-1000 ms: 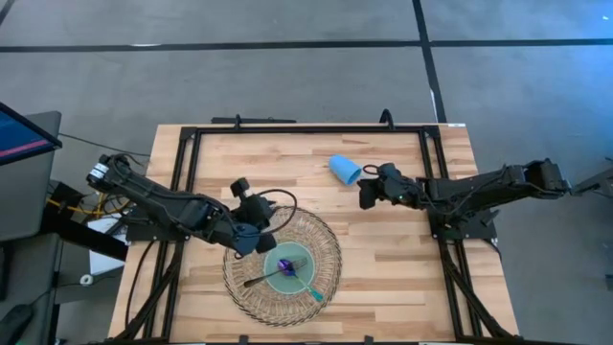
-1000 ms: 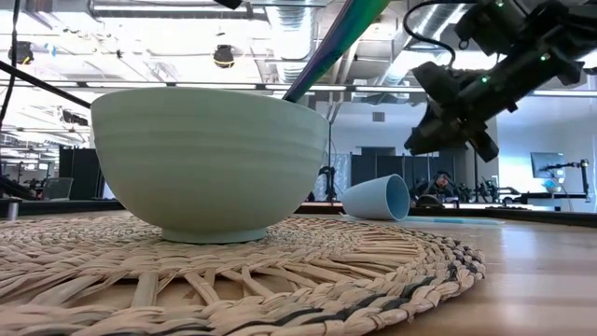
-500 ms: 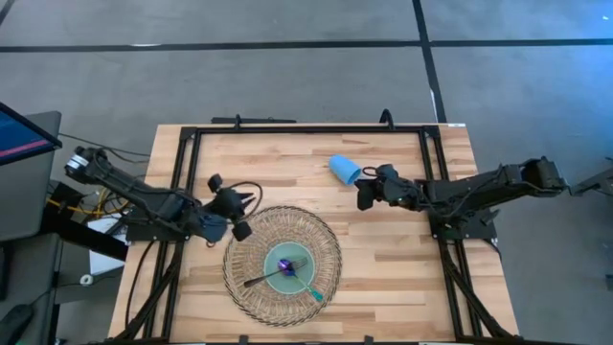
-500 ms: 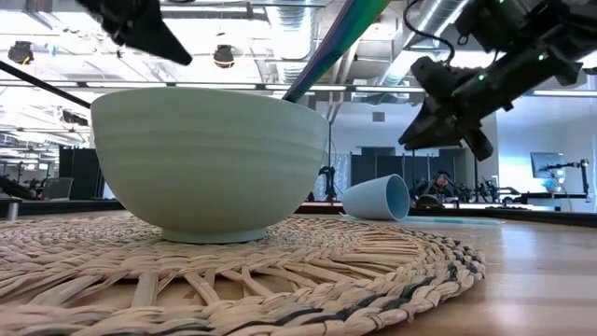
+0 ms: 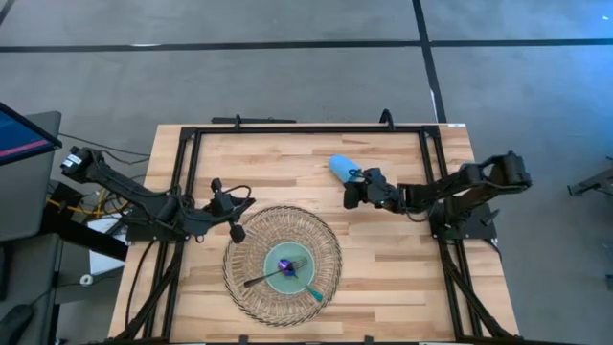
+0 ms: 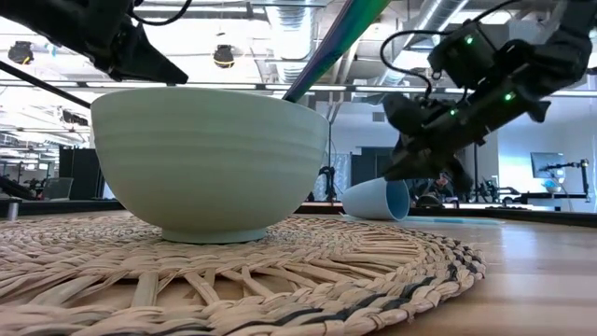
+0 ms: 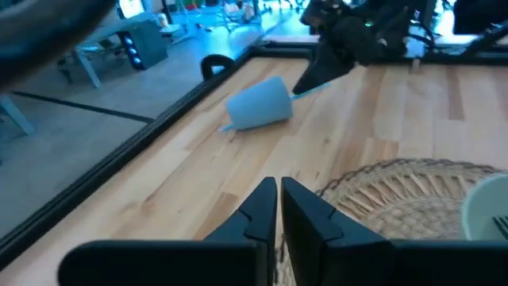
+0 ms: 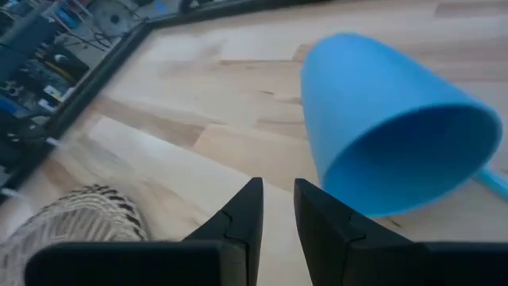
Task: Pick & Place Utensil
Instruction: Put the blue cup on the top right of the woven placemat
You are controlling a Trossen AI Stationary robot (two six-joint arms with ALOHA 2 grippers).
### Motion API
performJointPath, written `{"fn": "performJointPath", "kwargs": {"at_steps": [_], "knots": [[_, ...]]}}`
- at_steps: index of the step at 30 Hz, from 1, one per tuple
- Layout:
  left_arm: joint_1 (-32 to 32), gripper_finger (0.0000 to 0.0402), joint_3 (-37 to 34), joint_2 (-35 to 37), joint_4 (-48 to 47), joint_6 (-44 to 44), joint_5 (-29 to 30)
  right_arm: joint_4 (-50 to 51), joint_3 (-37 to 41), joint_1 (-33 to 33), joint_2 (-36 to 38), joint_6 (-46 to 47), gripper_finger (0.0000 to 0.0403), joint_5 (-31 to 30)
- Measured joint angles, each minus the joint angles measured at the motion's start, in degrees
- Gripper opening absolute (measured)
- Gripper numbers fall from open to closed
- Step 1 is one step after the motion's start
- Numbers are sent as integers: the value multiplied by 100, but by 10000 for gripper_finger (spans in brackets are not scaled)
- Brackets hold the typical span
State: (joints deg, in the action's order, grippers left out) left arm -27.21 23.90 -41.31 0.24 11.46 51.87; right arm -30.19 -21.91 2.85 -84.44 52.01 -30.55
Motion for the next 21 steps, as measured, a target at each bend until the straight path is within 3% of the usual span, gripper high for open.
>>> {"fn": "performJointPath", "kwargs": {"at_steps": [5, 11, 21], "knots": [[-1, 23, 0, -1, 8, -11, -229, -141, 2, -57, -311, 61, 68, -49], [-1, 19, 0, -1, 30, -11, -242, -159, 0, -291, -216, 59, 68, -648], [-1, 19, 0, -1, 73, -8, -242, 205, 0, 95, -207, 208, 68, -887]]}}
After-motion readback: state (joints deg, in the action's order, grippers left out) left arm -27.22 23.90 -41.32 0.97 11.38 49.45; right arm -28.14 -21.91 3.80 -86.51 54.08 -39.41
